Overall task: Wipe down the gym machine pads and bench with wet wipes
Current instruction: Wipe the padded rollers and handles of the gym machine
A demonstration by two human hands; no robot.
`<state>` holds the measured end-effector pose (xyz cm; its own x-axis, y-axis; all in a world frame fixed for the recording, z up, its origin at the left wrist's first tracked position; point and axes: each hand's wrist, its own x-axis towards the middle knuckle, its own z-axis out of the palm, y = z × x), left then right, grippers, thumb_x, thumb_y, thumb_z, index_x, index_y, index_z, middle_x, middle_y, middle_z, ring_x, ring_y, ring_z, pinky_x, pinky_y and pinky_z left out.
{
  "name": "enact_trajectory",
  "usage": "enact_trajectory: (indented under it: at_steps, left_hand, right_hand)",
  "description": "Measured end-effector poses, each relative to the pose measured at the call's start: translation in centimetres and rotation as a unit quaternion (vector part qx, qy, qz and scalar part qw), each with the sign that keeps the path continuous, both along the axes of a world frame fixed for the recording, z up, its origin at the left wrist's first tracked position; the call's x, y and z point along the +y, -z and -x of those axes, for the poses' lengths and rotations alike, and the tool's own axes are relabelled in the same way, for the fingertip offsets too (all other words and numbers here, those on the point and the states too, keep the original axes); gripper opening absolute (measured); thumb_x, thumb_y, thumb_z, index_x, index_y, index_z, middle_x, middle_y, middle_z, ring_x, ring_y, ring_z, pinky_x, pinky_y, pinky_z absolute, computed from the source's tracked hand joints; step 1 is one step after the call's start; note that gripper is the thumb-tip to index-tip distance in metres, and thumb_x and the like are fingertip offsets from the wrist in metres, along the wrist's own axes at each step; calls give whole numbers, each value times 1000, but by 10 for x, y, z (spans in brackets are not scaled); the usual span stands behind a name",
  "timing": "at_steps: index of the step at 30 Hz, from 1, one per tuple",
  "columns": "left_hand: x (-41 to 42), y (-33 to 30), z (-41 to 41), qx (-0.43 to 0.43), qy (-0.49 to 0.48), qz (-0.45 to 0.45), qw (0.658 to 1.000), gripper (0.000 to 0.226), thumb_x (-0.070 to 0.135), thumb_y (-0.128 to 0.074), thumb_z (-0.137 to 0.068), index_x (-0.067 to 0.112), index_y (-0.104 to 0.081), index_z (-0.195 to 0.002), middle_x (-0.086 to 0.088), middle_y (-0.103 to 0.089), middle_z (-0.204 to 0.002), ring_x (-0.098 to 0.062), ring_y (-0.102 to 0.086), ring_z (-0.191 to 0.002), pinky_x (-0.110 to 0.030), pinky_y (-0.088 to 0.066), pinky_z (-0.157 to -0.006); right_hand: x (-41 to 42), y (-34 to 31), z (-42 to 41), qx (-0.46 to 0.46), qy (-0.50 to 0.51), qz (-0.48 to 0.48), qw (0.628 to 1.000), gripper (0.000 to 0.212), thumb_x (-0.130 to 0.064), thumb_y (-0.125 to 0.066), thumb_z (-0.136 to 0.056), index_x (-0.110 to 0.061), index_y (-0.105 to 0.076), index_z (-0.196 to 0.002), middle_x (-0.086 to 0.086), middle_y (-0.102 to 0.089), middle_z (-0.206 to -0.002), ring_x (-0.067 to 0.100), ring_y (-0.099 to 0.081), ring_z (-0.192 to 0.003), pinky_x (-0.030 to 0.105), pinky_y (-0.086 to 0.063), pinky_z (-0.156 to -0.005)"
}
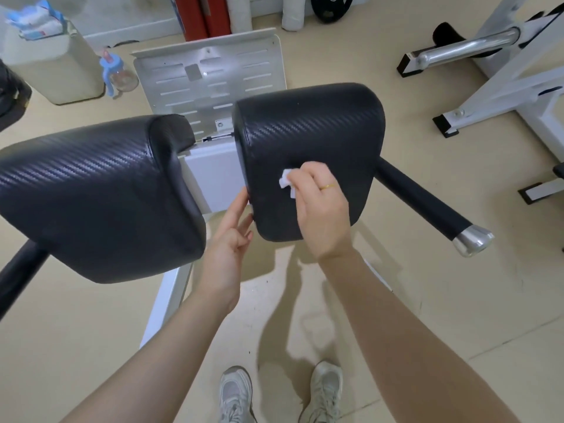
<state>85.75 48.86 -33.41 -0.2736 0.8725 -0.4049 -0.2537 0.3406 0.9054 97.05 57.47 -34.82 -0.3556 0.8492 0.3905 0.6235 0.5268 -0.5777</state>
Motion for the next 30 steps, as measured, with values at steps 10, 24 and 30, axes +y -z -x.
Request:
enact_trajectory:
  at_steps: [10,24,30]
  left_hand:
    - [-3,15,-12,2,-17,-12,1000,86,5,-28,-62,37,-34,-142,25,-41,-142,-1,-36,-134,-31,-26,-113]
    - [4,-10,-44,52,-68,46,995,88,-13,-26,-76,45,-28,-141,39,-42,-130,6,-36,-126,-19,-31,-98]
    - [5,-64,-55,93,-107,89,986,70,-7,-26,-87,34,-31,-144,17,-38,-141,1,-34,-124,-16,-28,-95]
  right_hand:
    - [-46,65,-62,-133,-6,104,986,35,9,-49,-64,-9,-65,-88,8,-60,-85,17,-53,-64,23,-40,-48]
    - [-35,53,-89,-149,-65,103,981,29,3,-36,-83,-10,-61,-87,0,-52,-79,16,-52,-67,23,-48,-59]
    - [-24,-58,-90,38,-58,217,974,16,-12,-46,-93,-15,-61,-91,-2,-59,-92,15,-55,-82,22,-44,-71]
